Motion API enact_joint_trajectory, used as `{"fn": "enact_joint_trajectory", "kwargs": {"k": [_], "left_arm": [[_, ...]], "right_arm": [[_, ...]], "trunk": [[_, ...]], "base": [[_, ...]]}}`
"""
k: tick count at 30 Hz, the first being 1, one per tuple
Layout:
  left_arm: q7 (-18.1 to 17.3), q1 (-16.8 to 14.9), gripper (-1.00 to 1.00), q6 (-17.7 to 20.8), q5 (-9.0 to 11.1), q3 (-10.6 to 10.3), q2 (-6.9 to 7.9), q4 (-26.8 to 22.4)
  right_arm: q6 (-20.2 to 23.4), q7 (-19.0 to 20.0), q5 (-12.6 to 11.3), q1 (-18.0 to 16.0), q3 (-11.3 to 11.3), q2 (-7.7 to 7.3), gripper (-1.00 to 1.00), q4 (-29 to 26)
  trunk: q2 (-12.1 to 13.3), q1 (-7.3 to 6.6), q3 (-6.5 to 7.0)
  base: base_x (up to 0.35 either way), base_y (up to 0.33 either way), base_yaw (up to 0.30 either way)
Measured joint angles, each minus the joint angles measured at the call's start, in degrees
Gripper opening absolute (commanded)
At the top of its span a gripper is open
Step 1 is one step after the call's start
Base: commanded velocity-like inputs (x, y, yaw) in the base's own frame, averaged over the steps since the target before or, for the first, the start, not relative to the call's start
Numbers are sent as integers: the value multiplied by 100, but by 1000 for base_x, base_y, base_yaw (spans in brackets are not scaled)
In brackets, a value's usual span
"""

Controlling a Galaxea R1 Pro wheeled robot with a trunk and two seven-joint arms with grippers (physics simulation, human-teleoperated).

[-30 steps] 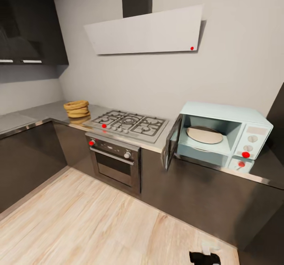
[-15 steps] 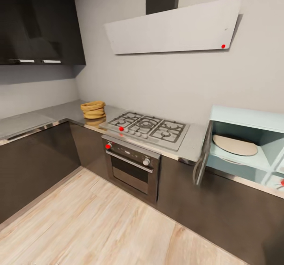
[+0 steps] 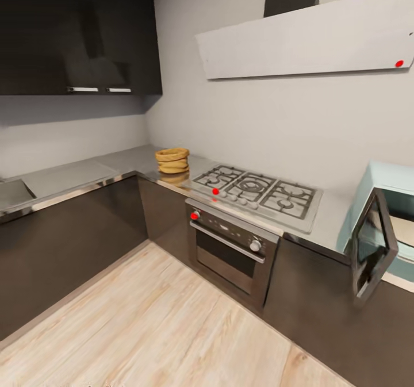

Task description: In the kitchen, take the popcorn bag from the countertop, put it into the microwave, and heat it until the popcorn is cooked so the cooked popcorn ends up inside the bag.

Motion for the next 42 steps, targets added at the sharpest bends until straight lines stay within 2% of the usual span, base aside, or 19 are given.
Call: {"fn": "enact_joint_trajectory", "kwargs": {"k": [6,42], "left_arm": [[0,1,100,0,0,-2,0,0],[-6,0,100,-14,0,-8,-4,0]], "right_arm": [[0,1,0,-5,5,0,100,0],[-46,1,0,-1,6,-1,100,0]], "trunk": [[0,0,0],[-1,-1,0]], "base": [[100,273,193],[249,259,1]]}}
